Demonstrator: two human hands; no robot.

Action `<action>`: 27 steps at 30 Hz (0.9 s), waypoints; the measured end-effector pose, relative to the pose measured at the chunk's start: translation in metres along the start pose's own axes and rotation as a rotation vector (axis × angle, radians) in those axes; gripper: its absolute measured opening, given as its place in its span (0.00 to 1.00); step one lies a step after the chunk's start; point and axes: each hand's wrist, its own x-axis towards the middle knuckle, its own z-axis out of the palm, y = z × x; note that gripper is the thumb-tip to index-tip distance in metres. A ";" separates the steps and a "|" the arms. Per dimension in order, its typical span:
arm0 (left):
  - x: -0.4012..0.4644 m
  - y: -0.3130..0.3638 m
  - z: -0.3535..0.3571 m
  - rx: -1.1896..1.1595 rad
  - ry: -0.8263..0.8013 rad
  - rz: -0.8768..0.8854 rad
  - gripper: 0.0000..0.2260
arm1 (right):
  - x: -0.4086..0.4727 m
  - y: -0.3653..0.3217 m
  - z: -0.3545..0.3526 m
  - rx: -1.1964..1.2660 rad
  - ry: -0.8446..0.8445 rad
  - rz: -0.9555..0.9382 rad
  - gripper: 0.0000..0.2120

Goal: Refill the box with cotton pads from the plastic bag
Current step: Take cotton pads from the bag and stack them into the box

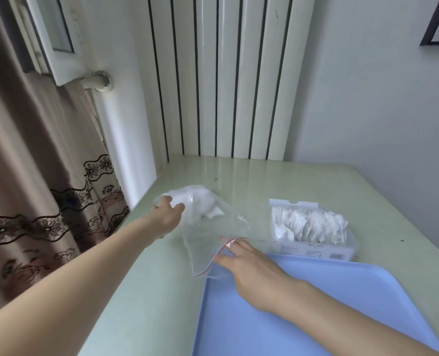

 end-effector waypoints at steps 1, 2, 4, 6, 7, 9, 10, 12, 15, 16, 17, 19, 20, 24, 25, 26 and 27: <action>0.002 -0.001 0.000 -0.054 0.005 -0.009 0.25 | 0.008 -0.001 0.001 -0.002 -0.001 0.017 0.36; 0.004 -0.001 0.001 -0.079 0.014 -0.010 0.26 | 0.017 -0.001 0.002 0.009 0.008 0.026 0.35; 0.012 -0.001 0.001 -0.059 0.030 -0.003 0.26 | 0.038 -0.002 0.005 0.060 0.013 0.060 0.32; 0.022 0.001 0.000 -0.014 0.036 0.001 0.27 | 0.063 0.001 0.013 0.089 -0.026 0.150 0.36; 0.025 0.002 0.002 0.010 0.025 0.002 0.27 | 0.070 0.001 0.018 0.065 -0.033 0.191 0.39; 0.034 0.006 0.002 0.079 0.035 0.005 0.27 | 0.092 0.009 0.027 -0.015 0.001 0.239 0.41; 0.039 0.007 0.002 0.117 0.050 0.012 0.27 | 0.105 0.014 0.033 -0.023 0.018 0.255 0.40; 0.049 0.006 0.001 0.162 0.053 0.054 0.27 | 0.130 0.021 0.037 0.004 0.051 0.261 0.37; 0.065 -0.002 0.002 0.223 -0.011 0.113 0.30 | 0.156 0.029 0.028 0.186 0.134 0.333 0.35; 0.068 -0.003 0.003 0.228 -0.022 0.113 0.29 | 0.161 0.032 0.023 0.224 0.176 0.349 0.34; 0.072 -0.005 0.003 0.240 -0.028 0.122 0.27 | 0.168 0.034 0.020 0.222 0.215 0.354 0.33; 0.075 -0.006 0.006 0.264 -0.016 0.163 0.23 | 0.179 0.037 0.019 0.176 0.274 0.374 0.29; 0.076 -0.007 0.007 0.258 -0.004 0.172 0.22 | 0.183 0.038 0.019 0.206 0.294 0.385 0.28; 0.081 -0.010 0.008 0.277 0.009 0.209 0.22 | 0.203 0.042 0.029 0.473 0.404 0.454 0.17; 0.081 -0.011 0.008 0.292 0.003 0.216 0.22 | 0.206 0.043 0.029 0.539 0.446 0.493 0.13; 0.082 -0.011 0.009 0.315 -0.002 0.221 0.23 | 0.207 0.043 0.027 0.573 0.478 0.536 0.11; 0.083 -0.012 0.009 0.329 -0.006 0.222 0.25 | 0.207 0.043 0.024 0.615 0.500 0.558 0.07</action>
